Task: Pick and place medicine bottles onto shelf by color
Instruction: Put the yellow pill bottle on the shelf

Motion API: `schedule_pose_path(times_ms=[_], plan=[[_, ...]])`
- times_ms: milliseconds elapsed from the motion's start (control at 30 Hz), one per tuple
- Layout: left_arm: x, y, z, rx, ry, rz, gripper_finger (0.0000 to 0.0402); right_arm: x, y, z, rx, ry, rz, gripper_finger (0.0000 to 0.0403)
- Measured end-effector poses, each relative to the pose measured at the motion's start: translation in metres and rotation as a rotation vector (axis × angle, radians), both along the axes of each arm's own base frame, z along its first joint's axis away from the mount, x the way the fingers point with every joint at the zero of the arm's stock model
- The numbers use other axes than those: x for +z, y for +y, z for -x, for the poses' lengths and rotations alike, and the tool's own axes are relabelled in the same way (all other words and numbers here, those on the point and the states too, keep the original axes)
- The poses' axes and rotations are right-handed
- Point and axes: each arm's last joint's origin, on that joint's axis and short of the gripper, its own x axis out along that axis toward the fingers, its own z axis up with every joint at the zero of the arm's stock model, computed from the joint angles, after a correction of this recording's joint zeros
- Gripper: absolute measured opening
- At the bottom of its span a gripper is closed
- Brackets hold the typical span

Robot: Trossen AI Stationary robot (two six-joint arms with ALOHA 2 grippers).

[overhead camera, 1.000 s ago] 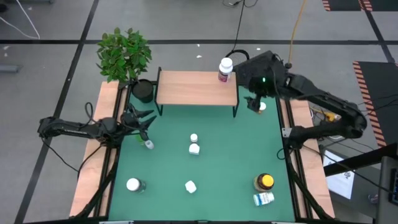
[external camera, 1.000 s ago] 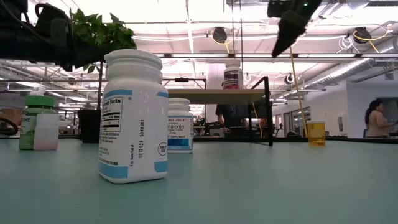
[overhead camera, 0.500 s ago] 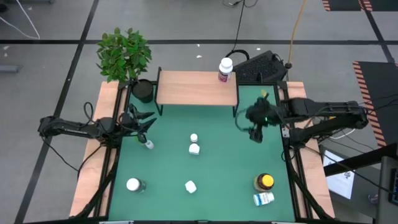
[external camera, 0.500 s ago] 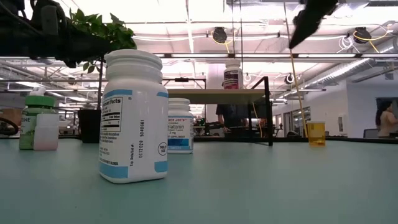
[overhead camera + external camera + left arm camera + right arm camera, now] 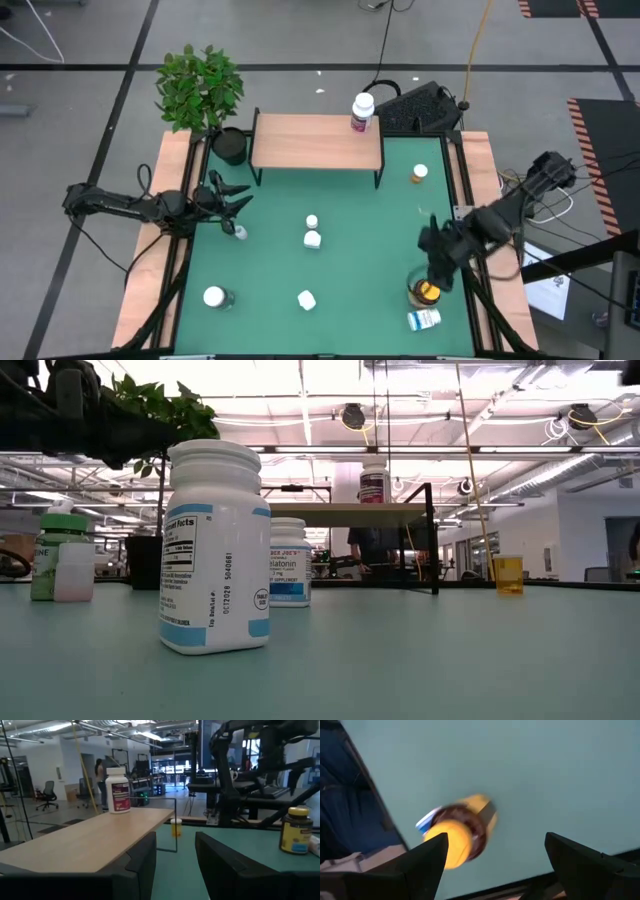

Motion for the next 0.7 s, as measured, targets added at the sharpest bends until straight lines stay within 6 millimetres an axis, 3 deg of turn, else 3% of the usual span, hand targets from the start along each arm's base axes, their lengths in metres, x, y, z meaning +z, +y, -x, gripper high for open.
schedule_pose_path(times_ms=[167, 433, 700], plan=[[-0.002, 0.000, 0.000, 0.006, 0.040, -0.048, 0.0140, -0.004, 0.018, 0.006, -0.059, 0.009, 0.008, 0.0324], [0.001, 0.002, 0.000, 0.036, 0.025, -0.093, 0.0140, -0.006, 0.029, 0.011, -0.268, 0.053, -0.055, 0.0324], [0.000, 0.004, 0.000, 0.060, 0.035, -0.101, 0.0140, -0.011, 0.038, 0.003, -0.297, 0.049, -0.070, 0.0324]])
